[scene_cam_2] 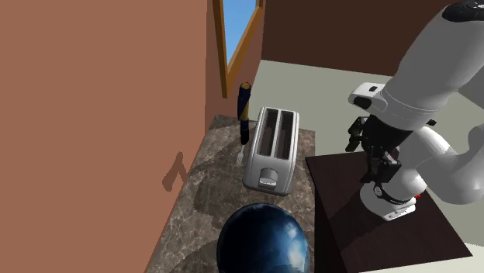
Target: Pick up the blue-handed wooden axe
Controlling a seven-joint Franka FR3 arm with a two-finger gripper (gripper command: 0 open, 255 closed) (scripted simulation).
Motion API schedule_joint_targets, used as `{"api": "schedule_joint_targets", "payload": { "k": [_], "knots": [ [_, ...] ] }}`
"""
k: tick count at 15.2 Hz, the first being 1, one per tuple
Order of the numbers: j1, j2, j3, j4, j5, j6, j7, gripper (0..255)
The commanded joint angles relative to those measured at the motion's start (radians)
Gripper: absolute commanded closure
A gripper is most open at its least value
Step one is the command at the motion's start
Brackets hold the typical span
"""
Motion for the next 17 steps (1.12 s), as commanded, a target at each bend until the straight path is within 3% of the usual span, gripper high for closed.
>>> {"api": "schedule_joint_targets", "payload": {
  "k": [1,9,17],
  "knots": [
    [0.0,0.0,0.0,0.0,0.0,0.0,0.0,0],
    [-0.031,0.066,-0.161,-0.02,-0.138,0.129,-0.276,0],
    [-0.036,0.222,-0.327,0.054,-0.218,0.277,-0.545,0]
  ]
}}
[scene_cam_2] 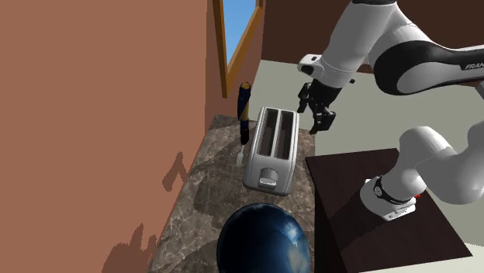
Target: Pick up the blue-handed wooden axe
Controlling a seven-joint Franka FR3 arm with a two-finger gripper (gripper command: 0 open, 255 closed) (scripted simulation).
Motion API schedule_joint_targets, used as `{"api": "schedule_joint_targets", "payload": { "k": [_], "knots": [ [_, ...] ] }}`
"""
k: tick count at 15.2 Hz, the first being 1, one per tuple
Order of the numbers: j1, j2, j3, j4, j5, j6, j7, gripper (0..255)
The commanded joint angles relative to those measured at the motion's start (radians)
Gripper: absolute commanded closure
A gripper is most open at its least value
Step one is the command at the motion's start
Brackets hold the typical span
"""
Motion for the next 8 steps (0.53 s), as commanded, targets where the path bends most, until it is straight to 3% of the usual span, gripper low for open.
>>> {"api": "schedule_joint_targets", "payload": {
  "k": [1,8],
  "knots": [
    [0.007,0.057,-0.04,0.03,-0.008,0.046,-0.067,0],
    [0.037,0.258,-0.185,0.181,0.026,0.155,-0.319,0]
  ]
}}
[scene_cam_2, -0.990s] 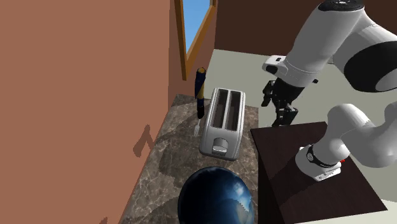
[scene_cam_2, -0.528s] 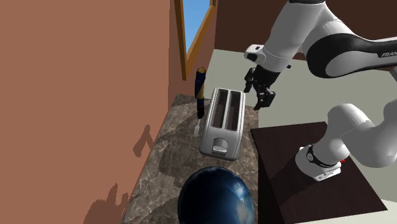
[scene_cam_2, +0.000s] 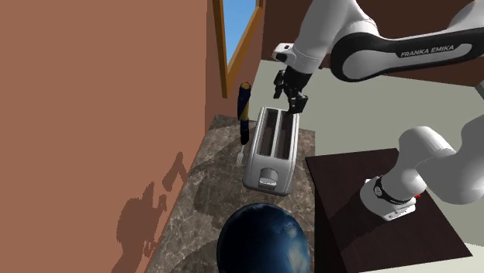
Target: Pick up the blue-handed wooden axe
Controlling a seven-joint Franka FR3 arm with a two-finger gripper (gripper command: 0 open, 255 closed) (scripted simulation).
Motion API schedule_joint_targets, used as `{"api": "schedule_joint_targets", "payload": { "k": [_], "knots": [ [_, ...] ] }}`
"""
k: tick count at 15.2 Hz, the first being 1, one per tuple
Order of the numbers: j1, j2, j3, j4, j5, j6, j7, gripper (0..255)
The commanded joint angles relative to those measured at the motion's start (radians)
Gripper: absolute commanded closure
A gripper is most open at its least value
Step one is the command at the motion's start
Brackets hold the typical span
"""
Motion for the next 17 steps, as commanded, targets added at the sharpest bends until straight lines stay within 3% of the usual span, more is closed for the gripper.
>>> {"api": "schedule_joint_targets", "payload": {
  "k": [1,7,12,17],
  "knots": [
    [0.009,0.068,-0.047,0.049,0.025,0.034,-0.086,0],
    [0.024,0.293,-0.154,0.247,0.172,0.077,-0.338,0],
    [-0.031,0.51,-0.187,0.464,0.35,0.058,-0.549,0],
    [-0.039,0.528,-0.181,0.431,0.369,0.106,-0.571,0]
  ]
}}
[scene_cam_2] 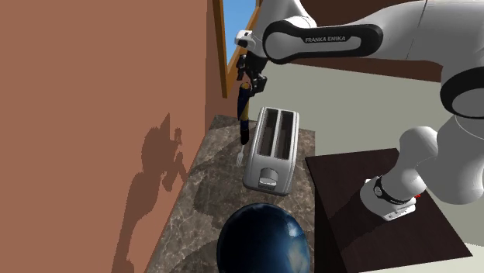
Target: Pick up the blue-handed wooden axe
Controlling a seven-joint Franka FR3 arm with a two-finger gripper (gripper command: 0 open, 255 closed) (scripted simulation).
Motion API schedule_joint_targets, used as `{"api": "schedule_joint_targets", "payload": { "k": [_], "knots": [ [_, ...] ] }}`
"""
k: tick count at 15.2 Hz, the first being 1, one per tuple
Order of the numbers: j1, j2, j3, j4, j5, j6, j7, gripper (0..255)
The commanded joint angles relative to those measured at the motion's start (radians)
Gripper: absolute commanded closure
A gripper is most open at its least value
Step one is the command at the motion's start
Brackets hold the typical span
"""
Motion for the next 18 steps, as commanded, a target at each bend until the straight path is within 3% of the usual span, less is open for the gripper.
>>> {"api": "schedule_joint_targets", "payload": {
  "k": [1,5,6,15,18],
  "knots": [
    [0.0,0.003,0.001,-0.023,0.006,0.025,-0.008,0],
    [-0.001,0.009,0.004,-0.05,0.015,0.057,-0.017,0],
    [-0.001,0.01,0.004,-0.049,0.015,0.057,-0.017,255],
    [-0.001,0.009,0.004,-0.05,0.015,0.057,-0.017,255],
    [0.0,0.002,0.001,-0.018,0.004,0.02,-0.007,255]
  ]
}}
